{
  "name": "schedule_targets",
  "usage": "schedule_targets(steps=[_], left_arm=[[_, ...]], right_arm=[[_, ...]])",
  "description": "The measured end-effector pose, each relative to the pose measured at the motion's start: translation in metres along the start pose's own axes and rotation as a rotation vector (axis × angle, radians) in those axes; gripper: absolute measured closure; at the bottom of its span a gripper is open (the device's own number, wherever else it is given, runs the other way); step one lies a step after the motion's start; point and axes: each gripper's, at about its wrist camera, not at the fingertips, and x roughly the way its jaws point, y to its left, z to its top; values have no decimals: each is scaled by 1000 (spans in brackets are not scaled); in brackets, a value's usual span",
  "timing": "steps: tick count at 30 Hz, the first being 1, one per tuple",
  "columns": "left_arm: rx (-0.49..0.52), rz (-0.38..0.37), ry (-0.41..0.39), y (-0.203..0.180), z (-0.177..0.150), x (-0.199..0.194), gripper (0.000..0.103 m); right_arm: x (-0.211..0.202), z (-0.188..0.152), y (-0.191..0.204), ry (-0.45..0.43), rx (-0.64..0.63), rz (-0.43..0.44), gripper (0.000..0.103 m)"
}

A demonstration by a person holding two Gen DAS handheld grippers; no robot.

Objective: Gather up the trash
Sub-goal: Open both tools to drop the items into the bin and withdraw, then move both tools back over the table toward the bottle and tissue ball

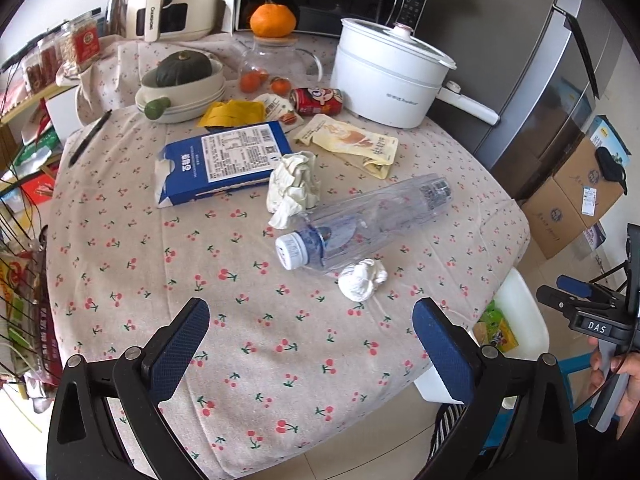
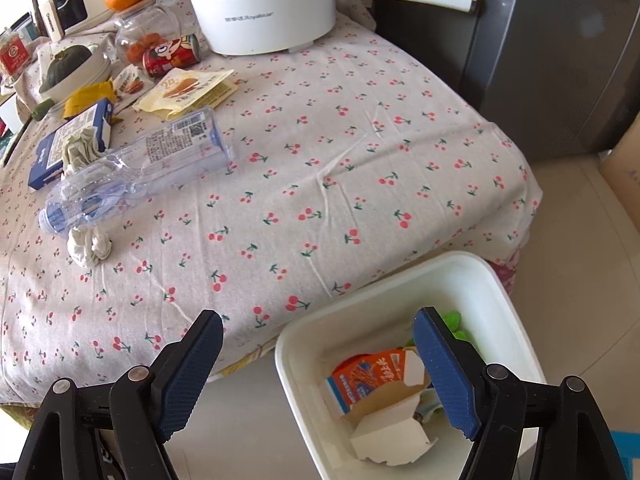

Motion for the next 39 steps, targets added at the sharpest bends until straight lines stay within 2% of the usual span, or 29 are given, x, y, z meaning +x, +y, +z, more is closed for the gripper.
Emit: schedule_targets(steps=[8,17,23,26,28,29,31,32,34,36,39], left_arm=[[-70,50,-5,35,9,1,1],[-66,110,-15,55,2,-10,1],[-69,120,-28,68,0,-17,1],[-43,132,-35,69,-1,-19,1],[-29,132,-35,68,0,-18,1],[-22,130,-34,68,0,-17,0],[-1,127,-28,63,2,-14,1],[13,126,-24,60,2,-12,0],[45,113,-11,52,2,-7,1],[80,91,3,42,3,-2,1],[141,73,20,26,9,8,1]], right_arm=[[17,13,55,8,-49,39,21],[58,19,148,55,-139,134,21],[87,22,184,55,-191,139,21],[97,24,191,43,-208,144,31],[101,26,194,37,-211,165,45],[103,27,194,35,-211,181,49],[105,28,194,34,-207,229,65],[105,29,195,32,-210,245,68],[101,30,196,22,-228,247,83],[95,31,191,36,-227,244,103],[81,35,170,37,-198,234,103]])
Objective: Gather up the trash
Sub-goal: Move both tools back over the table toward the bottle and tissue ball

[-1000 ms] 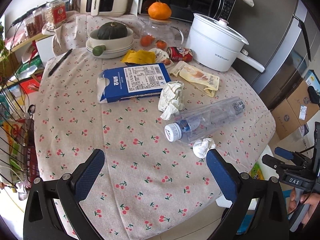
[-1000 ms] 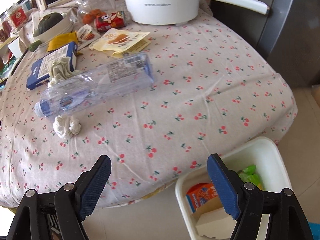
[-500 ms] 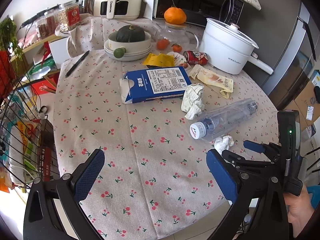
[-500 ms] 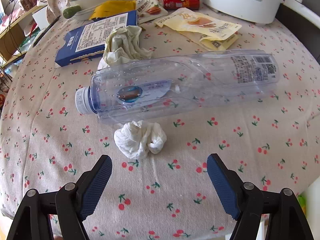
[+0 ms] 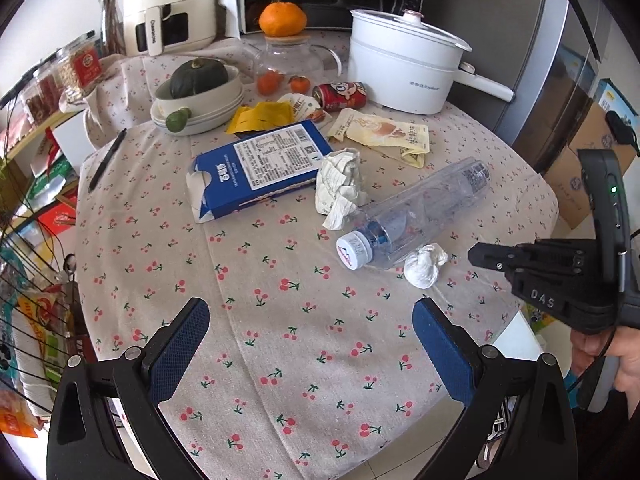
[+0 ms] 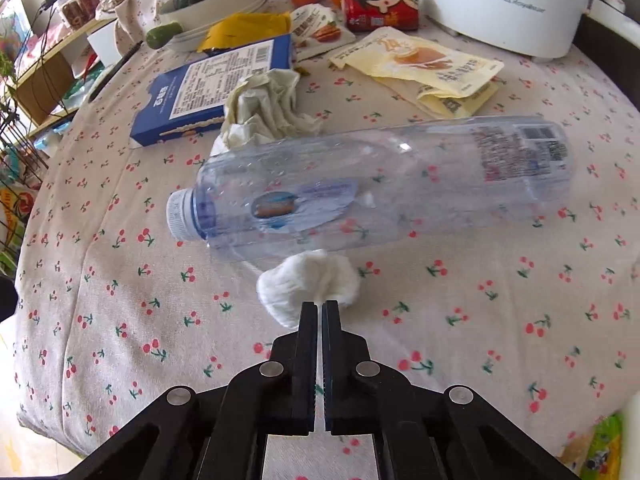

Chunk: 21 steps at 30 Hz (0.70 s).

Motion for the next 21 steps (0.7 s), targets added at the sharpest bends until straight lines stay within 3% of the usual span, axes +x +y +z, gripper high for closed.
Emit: schedule_targets(steps=[4,8,9,12,13,21], left_arm=[[98,0,17,-23,15,13,1],[82,8,24,-26,21,18,1],[71,12,29,-25,19,20,1],[40,33,46,-17,12,21,1],[27,38,45,-13,9,20,1],[-43,54,69,20,-9,15,1]], right_arm=[[-33,-2,-34,-56,37,-19,103],[-49,-8,-59,-85,104,2,94],[-47,-8,-60,-69,107,12,89],[-38,-7,-50,-46,73,35,47],[-35,-7,-45,-45,53,37,42],[16,4,-2,39,-16,62,42]])
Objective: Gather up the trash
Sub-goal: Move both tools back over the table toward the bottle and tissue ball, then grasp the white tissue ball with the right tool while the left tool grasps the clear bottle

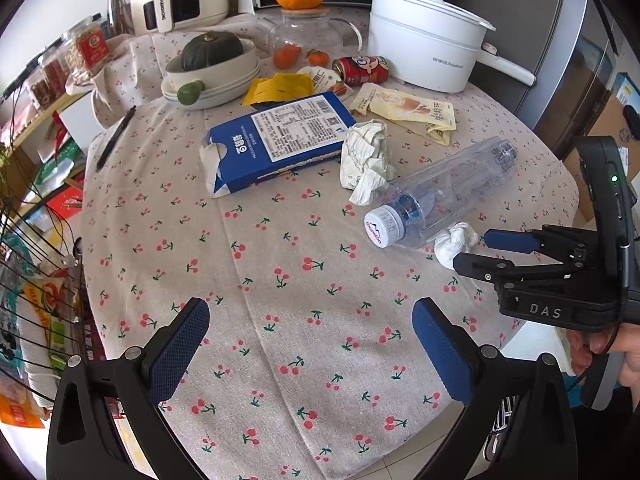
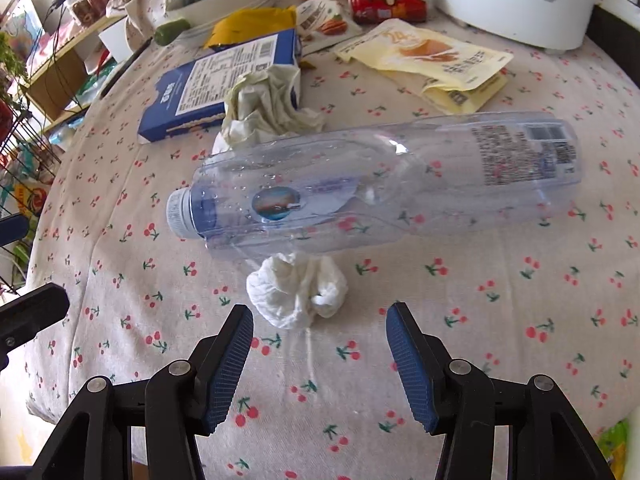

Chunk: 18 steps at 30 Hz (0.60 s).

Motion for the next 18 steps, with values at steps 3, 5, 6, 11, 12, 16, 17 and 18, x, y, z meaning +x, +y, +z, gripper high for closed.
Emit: schedule_targets(steps=[3,5,6,11,12,16,17,18], left_arm=[[-9,-9,-2,3,-1,-1,1],[2,-12,-5,2,-1,-1,1],[10,-13,-6,0,-1,-2,1],[60,-56,-4,-13,5,-2,1],[74,-66,-3,-17,8,-1,1],[158,-111,-13,-44,29,4,1],[199,-117,-11,-56,35,8,1],[247,-116,-6,-68,41,13,1]], right_arm=[[18,2,8,14,-7,-17,42],[26,3,11,14,-18,-33,46],[28,3,12,12,-24,-30,59],[12,3,4,-18,-15,1,70],[4,3,1,-26,-8,-1,70],[-30,0,-24,-45,54,-40,70],[-40,-2,-32,-53,68,-48,70],[-49,-5,-40,-61,80,-59,70]])
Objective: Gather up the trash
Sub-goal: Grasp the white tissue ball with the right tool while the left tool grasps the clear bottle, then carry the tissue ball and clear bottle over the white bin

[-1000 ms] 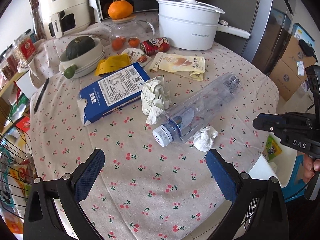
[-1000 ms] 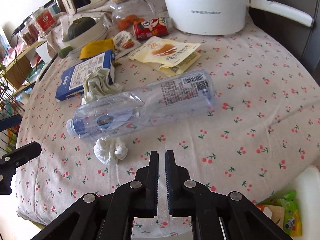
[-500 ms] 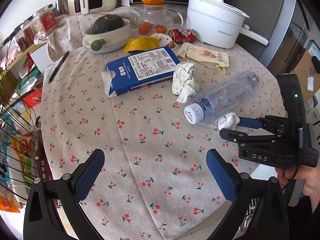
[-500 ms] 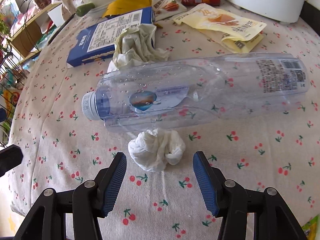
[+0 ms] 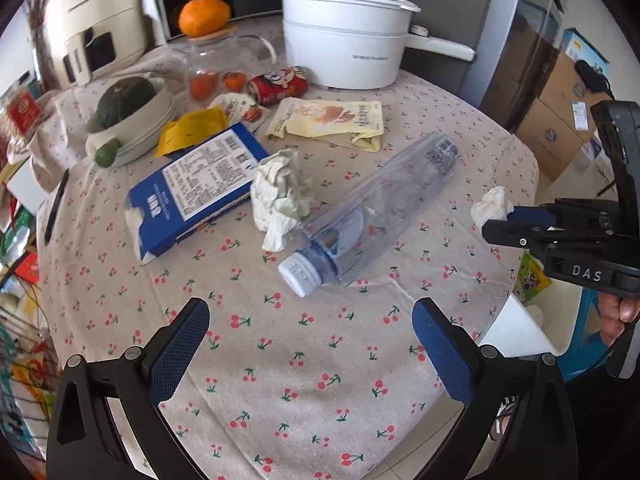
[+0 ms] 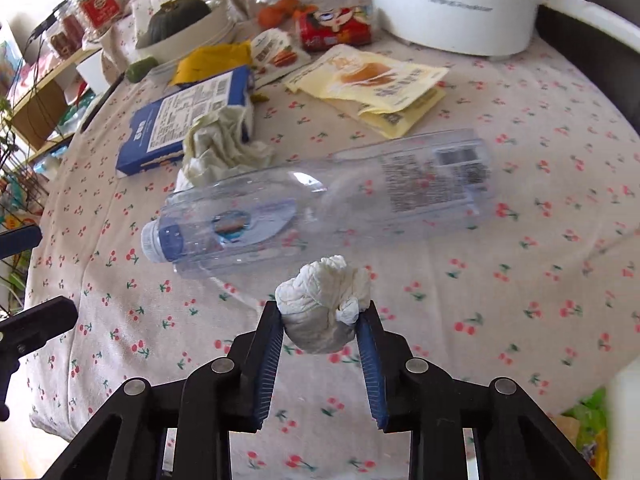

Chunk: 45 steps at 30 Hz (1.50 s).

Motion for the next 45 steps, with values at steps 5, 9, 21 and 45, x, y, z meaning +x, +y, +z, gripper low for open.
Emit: schedule_targets(steps=[5,9,21,45], left_arm=[[239,23,63,-51,42,38,2],[360,29,115,-81,66,69,6],[241,4,222,-79,70,102,26],[-99,-151,136,-66,-15,51,28]], right_arm=[[-33,-9,-45,-33,70,-37,70],[-49,-17,-76,-37,107,-67,70],[-69,-35,-132,-33,152,-91,70],[-83,-52,-135,-43,195,-77,69]])
